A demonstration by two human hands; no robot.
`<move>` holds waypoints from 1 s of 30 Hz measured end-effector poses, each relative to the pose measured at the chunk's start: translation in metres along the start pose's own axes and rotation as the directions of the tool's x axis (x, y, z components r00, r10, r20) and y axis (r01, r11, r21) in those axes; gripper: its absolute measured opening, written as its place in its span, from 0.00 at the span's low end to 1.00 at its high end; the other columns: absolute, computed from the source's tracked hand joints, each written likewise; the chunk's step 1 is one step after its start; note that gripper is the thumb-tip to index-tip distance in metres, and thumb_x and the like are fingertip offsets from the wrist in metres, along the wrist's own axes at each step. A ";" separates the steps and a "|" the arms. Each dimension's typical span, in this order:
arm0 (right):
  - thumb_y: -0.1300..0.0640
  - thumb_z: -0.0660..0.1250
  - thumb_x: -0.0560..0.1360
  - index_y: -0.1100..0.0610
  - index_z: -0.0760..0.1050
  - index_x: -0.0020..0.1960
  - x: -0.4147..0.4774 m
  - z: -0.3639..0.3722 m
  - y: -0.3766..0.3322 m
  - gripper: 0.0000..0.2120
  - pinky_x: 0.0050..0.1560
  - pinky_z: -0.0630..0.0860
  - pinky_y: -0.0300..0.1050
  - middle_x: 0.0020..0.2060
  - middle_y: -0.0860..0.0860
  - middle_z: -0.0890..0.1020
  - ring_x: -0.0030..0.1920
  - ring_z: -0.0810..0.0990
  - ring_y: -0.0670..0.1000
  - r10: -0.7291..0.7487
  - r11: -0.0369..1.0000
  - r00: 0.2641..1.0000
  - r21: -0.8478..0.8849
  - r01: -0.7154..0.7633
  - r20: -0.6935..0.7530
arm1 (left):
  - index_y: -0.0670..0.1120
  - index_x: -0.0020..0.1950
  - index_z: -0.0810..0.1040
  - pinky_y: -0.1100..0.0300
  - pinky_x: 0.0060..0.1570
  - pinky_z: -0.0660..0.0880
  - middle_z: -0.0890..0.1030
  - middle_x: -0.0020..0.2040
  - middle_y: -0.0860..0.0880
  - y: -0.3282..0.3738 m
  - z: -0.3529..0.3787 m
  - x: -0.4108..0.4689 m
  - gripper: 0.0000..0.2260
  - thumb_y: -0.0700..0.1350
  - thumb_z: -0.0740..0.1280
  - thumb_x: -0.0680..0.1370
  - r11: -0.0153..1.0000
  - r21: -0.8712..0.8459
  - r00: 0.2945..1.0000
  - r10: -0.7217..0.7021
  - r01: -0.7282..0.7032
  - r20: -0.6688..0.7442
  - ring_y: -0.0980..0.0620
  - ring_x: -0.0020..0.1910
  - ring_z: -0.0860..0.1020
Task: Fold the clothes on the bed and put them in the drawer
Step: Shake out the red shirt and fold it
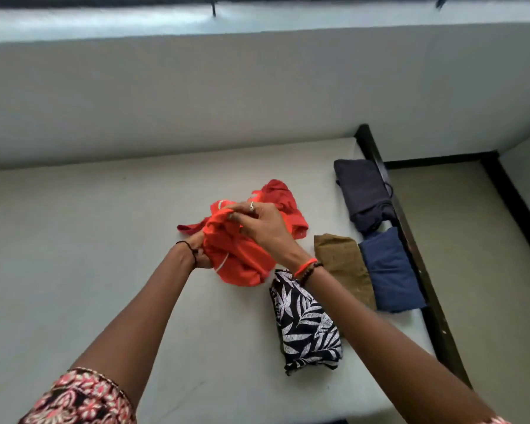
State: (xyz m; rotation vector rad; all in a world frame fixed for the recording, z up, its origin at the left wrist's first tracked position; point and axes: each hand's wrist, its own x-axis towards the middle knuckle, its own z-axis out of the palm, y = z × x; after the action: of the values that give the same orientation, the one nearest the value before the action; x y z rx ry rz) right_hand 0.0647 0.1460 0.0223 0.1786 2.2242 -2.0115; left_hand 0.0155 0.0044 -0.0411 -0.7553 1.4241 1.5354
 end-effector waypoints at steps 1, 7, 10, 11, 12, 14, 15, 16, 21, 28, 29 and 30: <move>0.70 0.65 0.75 0.64 0.80 0.52 -0.009 0.000 -0.014 0.09 0.41 0.74 0.31 0.34 0.40 0.81 0.34 0.77 0.36 -0.001 1.000 1.000 0.028 0.002 -0.011 | 0.42 0.24 0.75 0.64 0.20 0.74 0.75 0.20 0.46 0.005 0.008 -0.020 0.26 0.41 0.54 0.81 0.999 0.021 0.998 0.031 -0.032 0.058 0.54 0.18 0.74; 0.68 0.68 0.74 0.53 0.81 0.45 -0.081 -0.007 -0.076 0.11 0.52 0.77 0.42 0.39 0.46 0.83 0.42 0.80 0.43 -0.031 0.999 0.992 0.037 0.036 -0.125 | 0.42 0.45 0.73 0.56 0.42 0.74 0.74 0.37 0.46 0.025 0.001 -0.089 0.08 0.41 0.57 0.79 0.952 0.139 0.942 0.294 -0.273 -0.159 0.49 0.35 0.74; 0.67 0.70 0.72 0.50 0.80 0.41 -0.114 -0.003 -0.100 0.11 0.51 0.77 0.41 0.38 0.47 0.82 0.42 0.80 0.42 -0.026 1.000 0.983 -0.005 0.026 -0.179 | 0.41 0.58 0.75 0.53 0.49 0.73 0.78 0.47 0.42 0.049 0.007 -0.136 0.12 0.37 0.56 0.79 0.863 0.144 0.814 0.505 -0.484 -0.287 0.46 0.45 0.76; 0.66 0.70 0.72 0.50 0.80 0.41 -0.122 0.001 -0.105 0.11 0.51 0.77 0.42 0.38 0.47 0.82 0.42 0.80 0.42 -0.022 1.000 0.981 -0.006 0.021 -0.191 | 0.42 0.59 0.75 0.53 0.52 0.73 0.80 0.52 0.43 0.056 0.013 -0.153 0.12 0.37 0.57 0.79 0.812 0.174 0.749 0.581 -0.557 -0.317 0.46 0.49 0.77; 0.64 0.71 0.71 0.50 0.80 0.41 -0.129 0.004 -0.110 0.09 0.52 0.78 0.45 0.38 0.48 0.82 0.42 0.80 0.42 -0.015 1.000 0.980 0.002 0.015 -0.200 | 0.44 0.56 0.76 0.54 0.54 0.73 0.81 0.50 0.45 0.065 0.015 -0.171 0.10 0.39 0.58 0.80 0.768 0.199 0.692 0.636 -0.609 -0.341 0.49 0.50 0.78; 0.63 0.70 0.71 0.53 0.80 0.42 -0.144 0.010 -0.124 0.06 0.52 0.78 0.47 0.39 0.50 0.83 0.42 0.80 0.44 -0.011 0.999 0.981 0.029 0.017 -0.196 | 0.44 0.45 0.76 0.59 0.46 0.74 0.81 0.33 0.53 0.085 0.022 -0.210 0.08 0.45 0.60 0.81 0.693 0.061 0.638 0.692 -0.719 -0.337 0.58 0.34 0.78; 0.65 0.70 0.71 0.54 0.80 0.43 -0.148 0.014 -0.131 0.06 0.52 0.77 0.46 0.40 0.51 0.83 0.43 0.81 0.44 -0.014 0.999 0.982 0.038 0.021 -0.189 | 0.44 0.41 0.76 0.61 0.40 0.73 0.78 0.27 0.54 0.096 0.024 -0.228 0.10 0.47 0.62 0.80 0.659 -0.024 0.630 0.707 -0.752 -0.321 0.59 0.27 0.75; 0.68 0.69 0.72 0.56 0.80 0.43 -0.151 0.016 -0.138 0.08 0.52 0.77 0.44 0.40 0.52 0.84 0.43 0.81 0.45 -0.020 0.998 0.984 0.057 0.030 -0.179 | 0.45 0.39 0.75 0.62 0.35 0.71 0.74 0.24 0.54 0.106 0.028 -0.247 0.10 0.48 0.65 0.78 0.629 -0.074 0.620 0.729 -0.774 -0.288 0.58 0.23 0.71; 0.73 0.67 0.71 0.57 0.79 0.44 -0.150 0.015 -0.197 0.11 0.47 0.76 0.38 0.39 0.50 0.82 0.40 0.80 0.41 -0.166 0.984 0.980 0.052 0.172 -0.106 | 0.47 0.40 0.75 0.68 0.20 0.64 0.68 0.22 0.55 0.150 0.045 -0.336 0.09 0.50 0.65 0.78 0.502 -0.166 0.516 0.855 -0.849 -0.048 0.58 0.19 0.65; 0.60 0.73 0.70 0.53 0.67 0.65 -0.121 -0.017 -0.277 0.26 0.47 0.75 0.30 0.50 0.49 0.75 0.52 0.76 0.46 -0.285 0.951 0.912 0.035 0.308 -0.294 | 0.45 0.55 0.79 0.65 0.32 0.74 0.75 0.34 0.51 0.180 0.055 -0.421 0.12 0.51 0.65 0.78 0.366 -0.121 0.345 0.924 -0.923 0.164 0.56 0.32 0.73; 0.56 0.76 0.67 0.51 0.65 0.68 -0.119 -0.018 -0.285 0.33 0.48 0.72 0.28 0.53 0.49 0.73 0.55 0.74 0.44 -0.324 0.945 0.903 -0.050 0.323 -0.284 | 0.45 0.58 0.79 0.63 0.34 0.75 0.76 0.36 0.50 0.182 0.056 -0.431 0.13 0.51 0.66 0.77 0.353 -0.103 0.329 0.924 -0.930 0.196 0.55 0.34 0.75; 0.52 0.77 0.64 0.49 0.63 0.70 -0.118 -0.017 -0.292 0.39 0.48 0.70 0.26 0.55 0.48 0.71 0.56 0.72 0.42 -0.370 0.929 0.892 -0.126 0.349 -0.260 | 0.44 0.60 0.78 0.62 0.35 0.77 0.78 0.39 0.49 0.185 0.058 -0.438 0.15 0.50 0.66 0.77 0.341 -0.092 0.315 0.924 -0.936 0.218 0.54 0.36 0.77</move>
State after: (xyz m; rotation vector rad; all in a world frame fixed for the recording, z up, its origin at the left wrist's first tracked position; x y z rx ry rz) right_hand 0.1277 0.1343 0.3312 0.0441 2.6769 -2.1927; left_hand 0.0432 -0.0166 0.4361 0.4971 1.8094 2.3223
